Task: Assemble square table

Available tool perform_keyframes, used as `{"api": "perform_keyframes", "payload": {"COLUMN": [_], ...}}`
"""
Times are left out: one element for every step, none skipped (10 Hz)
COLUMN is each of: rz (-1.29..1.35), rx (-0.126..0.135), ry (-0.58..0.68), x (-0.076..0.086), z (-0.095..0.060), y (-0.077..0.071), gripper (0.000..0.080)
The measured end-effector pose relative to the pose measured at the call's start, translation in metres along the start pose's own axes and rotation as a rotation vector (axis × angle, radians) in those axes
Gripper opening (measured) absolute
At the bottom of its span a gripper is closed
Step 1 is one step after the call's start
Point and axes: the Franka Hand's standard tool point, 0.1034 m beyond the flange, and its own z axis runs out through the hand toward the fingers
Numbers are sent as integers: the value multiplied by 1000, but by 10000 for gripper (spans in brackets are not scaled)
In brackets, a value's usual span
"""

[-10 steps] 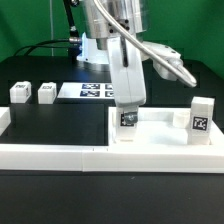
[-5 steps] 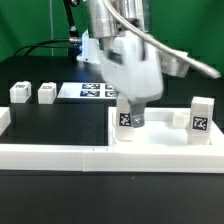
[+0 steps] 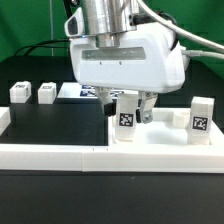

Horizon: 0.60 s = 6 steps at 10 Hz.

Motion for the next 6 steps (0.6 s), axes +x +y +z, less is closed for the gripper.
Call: {"api": "perform_keyframes", "payload": {"rz": [-167, -392, -534, -700, -716, -690], "rx": [-7, -19, -30, -54, -53, -54], "ry": [4, 11, -6, -38, -42, -40], "x": [1, 1, -3, -11, -12, -11], "z": [-1, -5, -6, -3, -1, -1], "y": [0, -3, -4, -4, -3, -3], "gripper": [649, 649, 649, 649, 649, 610]}}
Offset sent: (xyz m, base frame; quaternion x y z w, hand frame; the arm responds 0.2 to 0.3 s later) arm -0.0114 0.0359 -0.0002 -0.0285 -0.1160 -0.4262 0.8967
